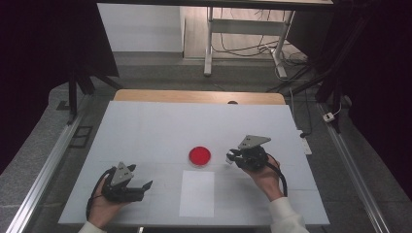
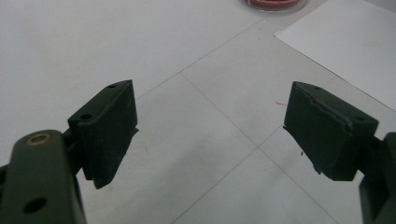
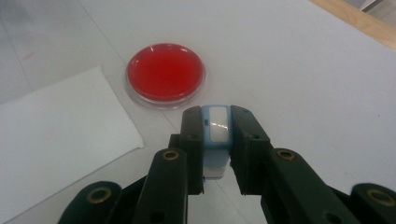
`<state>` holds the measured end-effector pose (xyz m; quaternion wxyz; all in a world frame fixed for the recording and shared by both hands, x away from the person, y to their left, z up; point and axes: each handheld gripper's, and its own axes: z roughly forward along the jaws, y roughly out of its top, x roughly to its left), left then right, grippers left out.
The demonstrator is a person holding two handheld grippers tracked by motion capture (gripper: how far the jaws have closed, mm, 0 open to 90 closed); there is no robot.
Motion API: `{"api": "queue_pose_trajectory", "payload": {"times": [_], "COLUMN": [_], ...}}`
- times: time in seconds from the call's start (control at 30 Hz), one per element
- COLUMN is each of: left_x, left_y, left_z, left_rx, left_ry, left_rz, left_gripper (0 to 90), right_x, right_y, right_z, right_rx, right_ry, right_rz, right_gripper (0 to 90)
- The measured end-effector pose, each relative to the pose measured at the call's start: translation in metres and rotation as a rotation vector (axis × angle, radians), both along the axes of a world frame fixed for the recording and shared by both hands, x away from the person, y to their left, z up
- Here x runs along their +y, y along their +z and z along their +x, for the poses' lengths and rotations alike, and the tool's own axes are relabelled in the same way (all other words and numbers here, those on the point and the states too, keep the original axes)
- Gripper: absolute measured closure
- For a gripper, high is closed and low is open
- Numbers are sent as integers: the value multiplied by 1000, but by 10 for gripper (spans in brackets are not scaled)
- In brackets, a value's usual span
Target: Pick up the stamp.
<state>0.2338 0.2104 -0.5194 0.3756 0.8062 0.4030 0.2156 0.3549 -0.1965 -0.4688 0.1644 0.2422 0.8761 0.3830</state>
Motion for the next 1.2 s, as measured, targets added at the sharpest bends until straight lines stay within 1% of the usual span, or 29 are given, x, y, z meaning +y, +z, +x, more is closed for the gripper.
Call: {"api": "queue_pose_trajectory", "payload": {"times": [0.13, 0.27, 0.33, 0.5, 0.57, 0.73, 1.03, 1.17, 1.2], "left_x": [0, 0, 0, -1, -1, -1, -2, -2, -2], "left_y": [0, -1, -1, -1, -1, -1, -2, -2, -2], "left_z": [0, 0, 0, 0, 0, 1, 1, 2, 2], "left_rx": [1, 3, 4, 4, 3, 5, 6, 8, 8], "left_ry": [-1, 0, 0, -1, 0, 1, 1, 3, 3], "left_rz": [0, 1, 1, 6, 5, 9, 11, 9, 9], "left_gripper": [176, 176, 176, 176, 176, 176, 176, 176, 176], "right_x": [-1, -3, -4, -3, -2, 0, 3, 6, 6], "right_y": [7, 15, 18, 24, 25, 30, 34, 33, 32], "right_z": [-4, -7, -9, -14, -16, -22, -31, -35, -36], "right_rx": [-12, -26, -23, -24, -32, -47, -29, -29, -25], "right_ry": [-5, -2, 0, -2, 6, 20, 49, 57, 60], "right_rz": [43, 104, 127, 142, 138, 156, 204, 207, 215], "right_gripper": [753, 753, 754, 753, 754, 753, 753, 753, 753]}}
